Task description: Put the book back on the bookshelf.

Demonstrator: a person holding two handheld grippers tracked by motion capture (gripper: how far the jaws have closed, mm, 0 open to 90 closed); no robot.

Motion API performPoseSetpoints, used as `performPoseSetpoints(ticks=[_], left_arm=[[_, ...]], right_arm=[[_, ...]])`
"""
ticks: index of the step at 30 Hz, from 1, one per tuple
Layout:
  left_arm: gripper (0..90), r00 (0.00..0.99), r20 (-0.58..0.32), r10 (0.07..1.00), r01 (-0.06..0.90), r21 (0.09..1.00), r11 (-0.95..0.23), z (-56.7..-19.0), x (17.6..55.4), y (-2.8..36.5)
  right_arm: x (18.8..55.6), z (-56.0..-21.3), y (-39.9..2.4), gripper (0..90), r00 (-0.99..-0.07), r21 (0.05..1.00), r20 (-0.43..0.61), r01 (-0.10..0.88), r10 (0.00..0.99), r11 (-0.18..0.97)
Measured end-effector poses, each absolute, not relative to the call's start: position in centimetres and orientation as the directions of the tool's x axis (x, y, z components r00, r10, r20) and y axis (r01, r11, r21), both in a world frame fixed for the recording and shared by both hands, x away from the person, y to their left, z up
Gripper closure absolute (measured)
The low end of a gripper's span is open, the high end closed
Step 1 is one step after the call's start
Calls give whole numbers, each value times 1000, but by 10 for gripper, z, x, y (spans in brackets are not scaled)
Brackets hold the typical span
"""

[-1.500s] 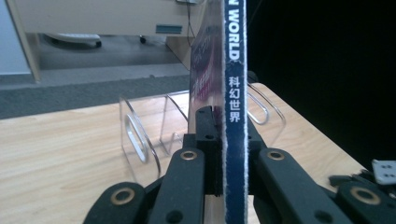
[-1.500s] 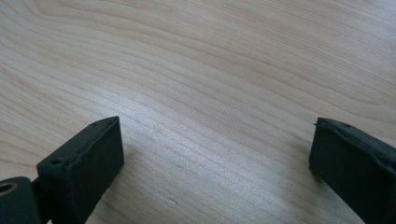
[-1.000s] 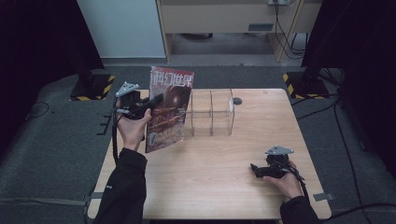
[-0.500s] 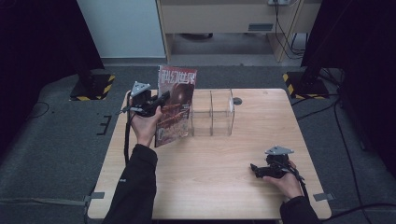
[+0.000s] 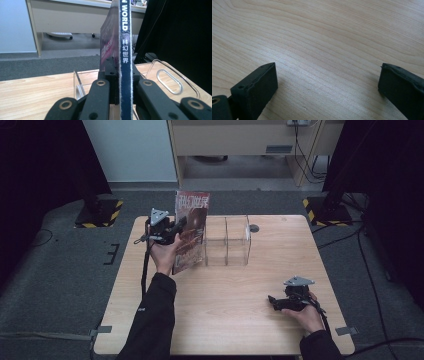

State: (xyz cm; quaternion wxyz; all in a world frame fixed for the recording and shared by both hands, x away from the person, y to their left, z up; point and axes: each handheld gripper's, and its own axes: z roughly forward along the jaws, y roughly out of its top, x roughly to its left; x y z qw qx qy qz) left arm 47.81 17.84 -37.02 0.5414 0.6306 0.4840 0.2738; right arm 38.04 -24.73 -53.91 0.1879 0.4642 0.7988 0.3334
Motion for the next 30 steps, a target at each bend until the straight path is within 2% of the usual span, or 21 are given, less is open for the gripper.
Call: performPoseSetpoints(ticks=[9,14,30], left_arm=[[838,374,-211,903,286,952,104,-383,482,177],[835,386,-163,908,286,957,51,-382,475,178],[833,449,-146,882,334,943,-13,-395,427,200]], right_arm=[[380,-539,-247,29,-498,707,9,616,867,347],[380,-539,-247,29,-498,707,10,616,867,347],[380,-539,-247,27,-494,709,10,617,869,342]])
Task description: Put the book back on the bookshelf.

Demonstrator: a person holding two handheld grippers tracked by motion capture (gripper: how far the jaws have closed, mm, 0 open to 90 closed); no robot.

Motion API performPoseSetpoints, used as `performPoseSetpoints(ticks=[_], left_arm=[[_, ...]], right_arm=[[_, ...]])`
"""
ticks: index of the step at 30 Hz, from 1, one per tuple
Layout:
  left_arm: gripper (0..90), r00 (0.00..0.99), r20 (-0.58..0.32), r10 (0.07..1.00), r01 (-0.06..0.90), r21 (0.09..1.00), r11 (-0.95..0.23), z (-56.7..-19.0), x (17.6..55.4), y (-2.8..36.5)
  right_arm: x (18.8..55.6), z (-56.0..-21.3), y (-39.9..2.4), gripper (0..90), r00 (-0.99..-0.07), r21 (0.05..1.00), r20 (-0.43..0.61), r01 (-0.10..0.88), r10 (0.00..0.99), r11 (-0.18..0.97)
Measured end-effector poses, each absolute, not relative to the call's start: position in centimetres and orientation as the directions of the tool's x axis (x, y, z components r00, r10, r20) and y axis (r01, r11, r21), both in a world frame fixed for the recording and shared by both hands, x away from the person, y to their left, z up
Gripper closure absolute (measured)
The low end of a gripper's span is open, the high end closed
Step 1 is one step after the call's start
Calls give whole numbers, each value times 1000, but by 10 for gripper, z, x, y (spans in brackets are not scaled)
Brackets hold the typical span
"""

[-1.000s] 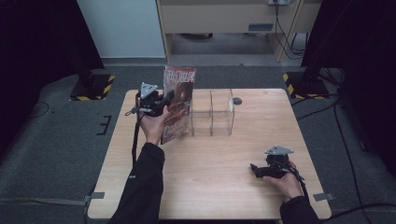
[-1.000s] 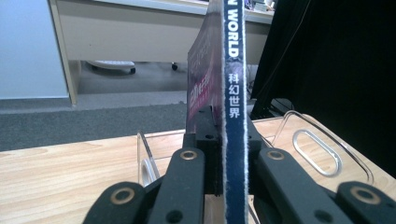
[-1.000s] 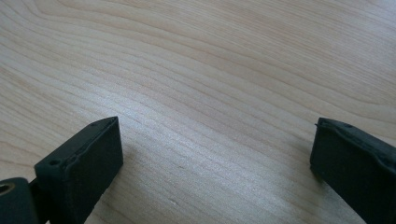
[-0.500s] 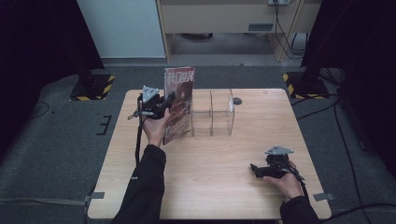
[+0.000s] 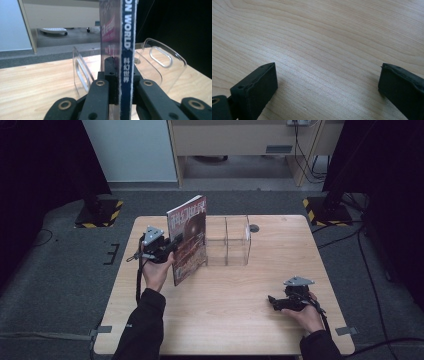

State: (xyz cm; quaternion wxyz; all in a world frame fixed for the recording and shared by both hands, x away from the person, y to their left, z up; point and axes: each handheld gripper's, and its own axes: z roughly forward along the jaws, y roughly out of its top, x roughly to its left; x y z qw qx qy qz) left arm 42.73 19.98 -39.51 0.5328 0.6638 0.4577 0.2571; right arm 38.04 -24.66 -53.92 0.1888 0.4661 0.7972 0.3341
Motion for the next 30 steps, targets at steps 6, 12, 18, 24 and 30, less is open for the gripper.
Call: performPoseSetpoints(ticks=[6,12,18,24,30], left_arm=[[834,453,-132,881,323,946,-25,-404,412,206],[832,464,-134,876,341,939,-37,-411,399,213],[832,467,-117,876,346,936,-60,-420,387,217],[828,470,-104,877,351,933,-77,-425,381,220],[810,468,-132,874,363,930,-53,-423,386,221]], right_arm=[[380,-539,-246,28,-495,710,9,615,869,343],[380,-539,-246,27,-495,707,12,619,869,342],[380,-539,-246,27,-495,707,12,619,869,343],[380,-539,-246,24,-498,706,10,617,867,347],[380,-539,-246,23,-500,706,9,616,866,348]])
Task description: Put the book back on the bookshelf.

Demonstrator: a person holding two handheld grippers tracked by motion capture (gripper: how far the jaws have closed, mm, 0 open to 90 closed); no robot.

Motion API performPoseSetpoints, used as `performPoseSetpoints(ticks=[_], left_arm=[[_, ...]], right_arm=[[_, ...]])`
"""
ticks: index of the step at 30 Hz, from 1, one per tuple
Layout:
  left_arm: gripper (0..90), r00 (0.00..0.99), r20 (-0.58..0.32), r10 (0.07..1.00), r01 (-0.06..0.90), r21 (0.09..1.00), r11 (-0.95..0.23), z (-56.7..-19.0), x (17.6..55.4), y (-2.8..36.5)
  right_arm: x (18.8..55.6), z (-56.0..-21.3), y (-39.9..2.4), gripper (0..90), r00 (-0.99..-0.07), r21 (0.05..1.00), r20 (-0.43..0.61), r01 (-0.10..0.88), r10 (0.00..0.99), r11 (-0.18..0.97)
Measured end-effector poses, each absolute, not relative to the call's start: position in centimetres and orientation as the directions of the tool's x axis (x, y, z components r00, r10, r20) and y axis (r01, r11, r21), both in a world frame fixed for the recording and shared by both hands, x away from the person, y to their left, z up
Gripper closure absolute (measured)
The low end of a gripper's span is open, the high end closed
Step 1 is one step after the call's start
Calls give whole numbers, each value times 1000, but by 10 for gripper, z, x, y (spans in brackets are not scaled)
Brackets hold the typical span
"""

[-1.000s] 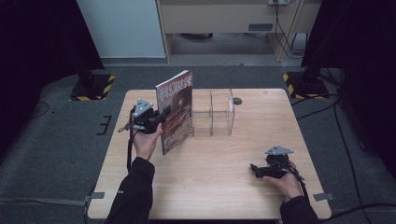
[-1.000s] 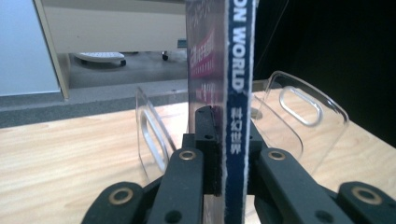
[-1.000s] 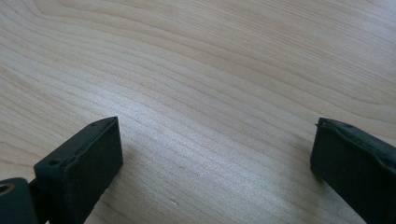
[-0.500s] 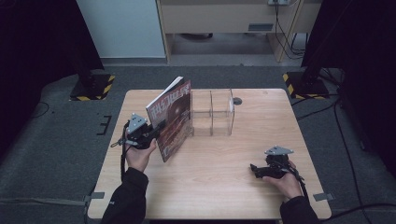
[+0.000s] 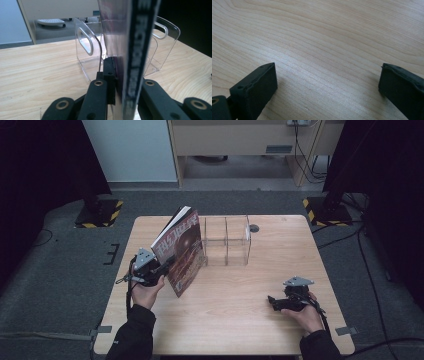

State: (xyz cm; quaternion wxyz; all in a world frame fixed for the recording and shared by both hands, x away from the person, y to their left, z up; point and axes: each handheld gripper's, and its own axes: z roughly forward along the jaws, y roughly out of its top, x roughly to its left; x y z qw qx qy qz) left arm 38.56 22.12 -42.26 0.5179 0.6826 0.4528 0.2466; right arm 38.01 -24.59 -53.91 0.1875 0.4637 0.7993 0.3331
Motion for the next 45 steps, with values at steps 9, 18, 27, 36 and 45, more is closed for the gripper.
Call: performPoseSetpoints(ticks=[9,18,27,36,45], left_arm=[[788,464,-148,873,341,940,-22,-418,394,221],[832,455,-164,875,358,934,-11,-413,400,222],[837,435,-180,882,344,939,23,-398,405,210],[836,375,-170,911,290,955,59,-386,428,198],[837,328,-153,932,281,958,59,-392,455,188]], right_arm=[[380,-539,-246,20,-501,705,11,617,865,349],[380,-539,-246,19,-502,705,10,617,865,350],[380,-539,-246,18,-501,704,11,618,865,349],[380,-539,-245,16,-500,703,13,621,866,348],[381,-539,-245,16,-506,706,10,615,863,353]])
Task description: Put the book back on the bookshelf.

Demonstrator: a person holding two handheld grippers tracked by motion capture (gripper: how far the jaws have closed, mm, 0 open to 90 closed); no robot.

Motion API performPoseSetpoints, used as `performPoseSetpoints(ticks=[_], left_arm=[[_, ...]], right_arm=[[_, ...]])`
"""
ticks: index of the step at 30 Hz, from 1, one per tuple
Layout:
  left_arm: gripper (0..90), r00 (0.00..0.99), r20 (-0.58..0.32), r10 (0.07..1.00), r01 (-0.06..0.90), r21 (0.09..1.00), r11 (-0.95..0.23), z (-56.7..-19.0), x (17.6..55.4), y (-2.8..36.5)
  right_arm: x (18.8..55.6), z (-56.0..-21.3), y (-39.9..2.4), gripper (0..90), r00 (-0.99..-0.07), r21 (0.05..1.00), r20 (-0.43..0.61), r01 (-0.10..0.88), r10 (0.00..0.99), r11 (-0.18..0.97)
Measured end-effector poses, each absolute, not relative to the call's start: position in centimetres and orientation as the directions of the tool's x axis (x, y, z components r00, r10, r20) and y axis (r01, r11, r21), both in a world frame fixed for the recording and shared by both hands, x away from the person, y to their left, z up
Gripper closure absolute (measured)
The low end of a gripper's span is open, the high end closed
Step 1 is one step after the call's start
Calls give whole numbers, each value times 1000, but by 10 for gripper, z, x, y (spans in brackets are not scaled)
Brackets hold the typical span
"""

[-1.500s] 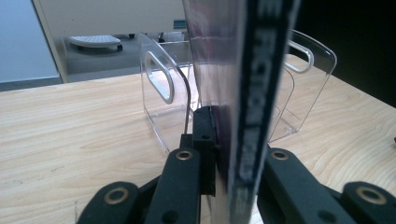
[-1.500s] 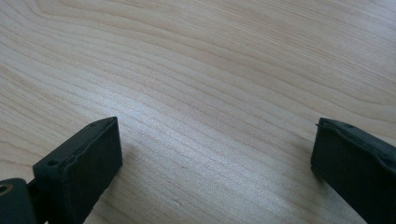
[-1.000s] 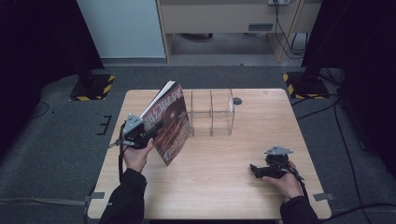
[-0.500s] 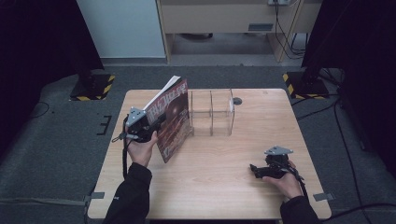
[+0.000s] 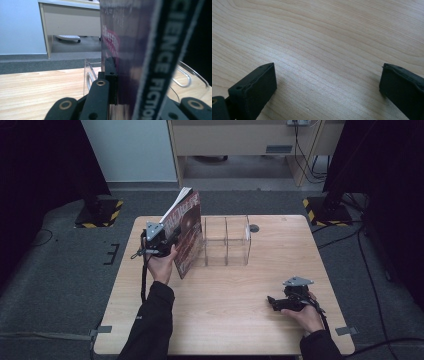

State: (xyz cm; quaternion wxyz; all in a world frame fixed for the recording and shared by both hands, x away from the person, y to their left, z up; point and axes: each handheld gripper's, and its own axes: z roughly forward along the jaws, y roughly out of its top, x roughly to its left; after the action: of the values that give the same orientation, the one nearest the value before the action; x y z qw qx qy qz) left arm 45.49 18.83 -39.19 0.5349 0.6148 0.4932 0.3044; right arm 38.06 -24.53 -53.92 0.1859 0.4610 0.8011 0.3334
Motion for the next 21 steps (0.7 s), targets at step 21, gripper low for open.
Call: performPoseSetpoints(ticks=[21], left_arm=[[834,260,-131,957,221,973,73,-418,473,168]], right_arm=[[381,-539,-245,16,-517,705,7,609,856,363]])
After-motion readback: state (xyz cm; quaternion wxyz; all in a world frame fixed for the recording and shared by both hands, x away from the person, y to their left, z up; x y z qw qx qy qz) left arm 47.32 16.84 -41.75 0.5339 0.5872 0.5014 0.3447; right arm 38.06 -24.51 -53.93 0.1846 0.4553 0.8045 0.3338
